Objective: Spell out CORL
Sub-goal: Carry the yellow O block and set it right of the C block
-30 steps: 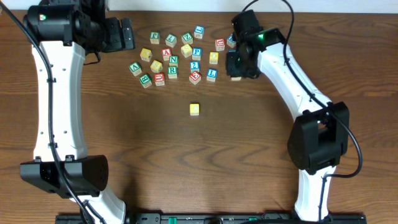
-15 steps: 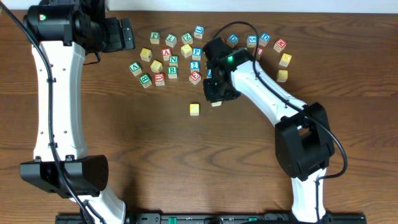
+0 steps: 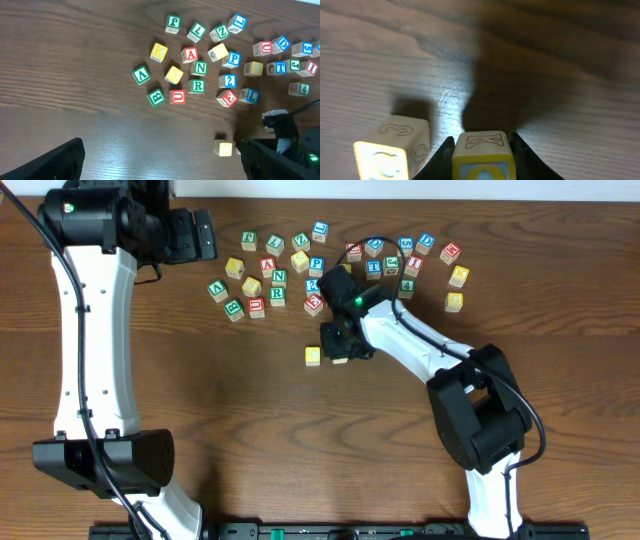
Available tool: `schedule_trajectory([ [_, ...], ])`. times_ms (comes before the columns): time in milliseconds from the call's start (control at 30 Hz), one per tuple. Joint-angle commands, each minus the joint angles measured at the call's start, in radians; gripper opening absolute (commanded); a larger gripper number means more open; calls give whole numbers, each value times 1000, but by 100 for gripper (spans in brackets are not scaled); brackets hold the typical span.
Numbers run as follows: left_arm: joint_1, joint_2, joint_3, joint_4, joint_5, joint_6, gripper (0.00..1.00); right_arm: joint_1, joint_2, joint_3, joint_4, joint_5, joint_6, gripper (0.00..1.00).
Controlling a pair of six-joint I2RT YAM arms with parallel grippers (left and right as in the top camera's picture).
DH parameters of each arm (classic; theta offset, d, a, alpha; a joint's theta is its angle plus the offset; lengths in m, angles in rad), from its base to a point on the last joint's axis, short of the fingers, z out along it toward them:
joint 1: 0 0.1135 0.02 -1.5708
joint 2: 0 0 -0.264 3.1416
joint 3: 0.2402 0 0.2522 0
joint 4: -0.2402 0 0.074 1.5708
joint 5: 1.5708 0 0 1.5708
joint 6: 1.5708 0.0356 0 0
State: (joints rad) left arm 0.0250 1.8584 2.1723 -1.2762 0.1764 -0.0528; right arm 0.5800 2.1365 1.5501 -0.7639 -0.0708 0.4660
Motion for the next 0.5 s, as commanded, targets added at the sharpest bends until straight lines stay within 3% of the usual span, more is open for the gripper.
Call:
schedule_trajectory([
  [0, 1, 12, -9, -3, -13, -5, 98, 24, -2, -18, 11, 43, 37, 27],
  [467, 1, 12, -9, -3, -13, -5, 98, 51, -2, -21, 13, 100, 105, 27],
])
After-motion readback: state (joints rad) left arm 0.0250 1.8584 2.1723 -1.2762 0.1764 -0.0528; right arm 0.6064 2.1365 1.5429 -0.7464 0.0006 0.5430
